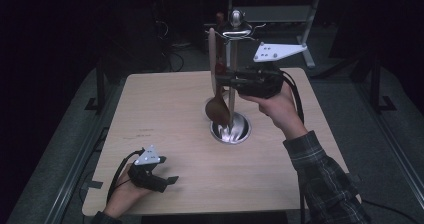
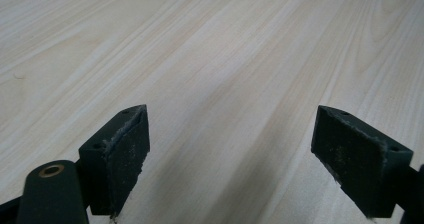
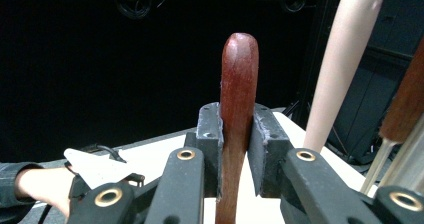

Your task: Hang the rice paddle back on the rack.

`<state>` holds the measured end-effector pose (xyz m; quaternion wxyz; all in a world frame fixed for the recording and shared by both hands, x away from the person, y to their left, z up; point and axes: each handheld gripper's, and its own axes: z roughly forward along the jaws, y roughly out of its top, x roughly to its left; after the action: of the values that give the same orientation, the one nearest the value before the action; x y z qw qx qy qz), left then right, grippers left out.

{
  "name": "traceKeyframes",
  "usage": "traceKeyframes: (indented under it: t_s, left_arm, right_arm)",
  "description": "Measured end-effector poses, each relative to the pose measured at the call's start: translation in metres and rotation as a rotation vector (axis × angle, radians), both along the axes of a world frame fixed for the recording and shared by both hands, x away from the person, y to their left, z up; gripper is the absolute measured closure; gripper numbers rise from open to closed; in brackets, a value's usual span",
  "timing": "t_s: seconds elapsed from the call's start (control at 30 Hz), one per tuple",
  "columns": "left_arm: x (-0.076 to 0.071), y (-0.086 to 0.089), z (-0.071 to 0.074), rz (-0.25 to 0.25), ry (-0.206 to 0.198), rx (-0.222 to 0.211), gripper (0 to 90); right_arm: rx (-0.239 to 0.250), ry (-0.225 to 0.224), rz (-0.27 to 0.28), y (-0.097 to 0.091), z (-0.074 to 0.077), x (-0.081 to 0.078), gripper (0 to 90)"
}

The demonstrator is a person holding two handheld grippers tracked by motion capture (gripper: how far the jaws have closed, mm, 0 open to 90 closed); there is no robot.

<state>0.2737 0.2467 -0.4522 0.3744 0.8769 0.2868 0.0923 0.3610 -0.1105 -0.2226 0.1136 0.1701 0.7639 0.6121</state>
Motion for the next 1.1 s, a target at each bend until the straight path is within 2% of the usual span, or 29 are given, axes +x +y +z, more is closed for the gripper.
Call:
traceKeyframes:
  t_s: [0.07,0.2,0.57,0.77,0.87,1.1]
  left_arm:
    - [0.001,0.000,0.000,-0.006,-0.009,0.005,15.3]
    - [0.000,-0.001,-0.001,0.000,0.002,-0.009,15.4]
    - [0.000,0.000,-0.001,0.001,0.010,-0.011,15.6]
    - [0.000,-0.001,-0.001,-0.009,0.013,0.000,15.6]
    - [0.000,-0.002,-0.002,-0.008,0.017,-0.004,15.6]
    - [0.000,-0.002,-0.002,-0.008,0.020,-0.007,15.6]
  right_arm:
    - [0.000,-0.002,-0.003,0.000,0.004,0.001,76.8]
    - [-0.004,-0.005,-0.007,0.000,0.011,0.003,76.7]
    - [0.016,-0.024,-0.019,-0.004,0.030,0.010,76.8]
    - [0.032,-0.017,-0.024,-0.007,0.032,0.015,76.8]
    - [0.039,-0.013,-0.012,-0.007,0.032,0.016,76.8]
    - [0.047,-0.015,-0.022,-0.006,0.037,0.019,76.8]
